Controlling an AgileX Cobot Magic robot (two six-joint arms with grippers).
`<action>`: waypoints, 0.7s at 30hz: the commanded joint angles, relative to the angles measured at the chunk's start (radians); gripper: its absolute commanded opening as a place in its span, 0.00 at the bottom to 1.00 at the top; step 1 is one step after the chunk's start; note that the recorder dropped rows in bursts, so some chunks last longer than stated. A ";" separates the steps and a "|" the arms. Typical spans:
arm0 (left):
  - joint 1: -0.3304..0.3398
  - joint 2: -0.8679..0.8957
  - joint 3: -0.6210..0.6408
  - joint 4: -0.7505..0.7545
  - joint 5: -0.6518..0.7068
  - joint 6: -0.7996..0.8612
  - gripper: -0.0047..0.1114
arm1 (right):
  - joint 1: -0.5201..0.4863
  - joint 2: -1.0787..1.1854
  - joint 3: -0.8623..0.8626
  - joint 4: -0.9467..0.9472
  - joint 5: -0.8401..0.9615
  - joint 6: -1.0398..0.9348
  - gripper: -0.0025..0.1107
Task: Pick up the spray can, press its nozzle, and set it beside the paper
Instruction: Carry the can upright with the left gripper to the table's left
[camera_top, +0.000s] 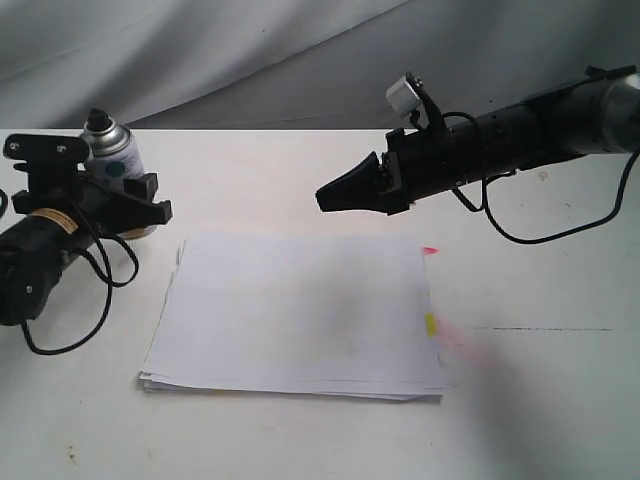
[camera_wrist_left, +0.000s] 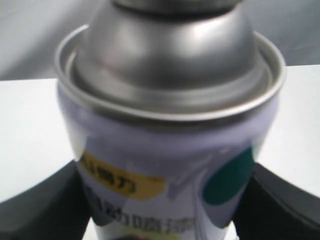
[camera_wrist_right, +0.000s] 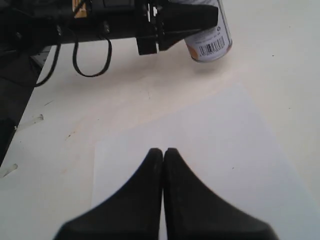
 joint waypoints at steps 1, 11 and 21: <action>0.004 0.069 -0.012 -0.009 -0.147 -0.049 0.04 | -0.004 -0.011 0.008 -0.003 0.013 0.001 0.02; 0.004 0.107 -0.066 -0.033 -0.049 -0.052 0.04 | -0.004 -0.011 0.008 -0.007 0.013 0.001 0.02; 0.004 0.107 -0.065 -0.033 -0.010 -0.052 0.04 | -0.004 -0.011 0.008 -0.007 0.013 -0.001 0.02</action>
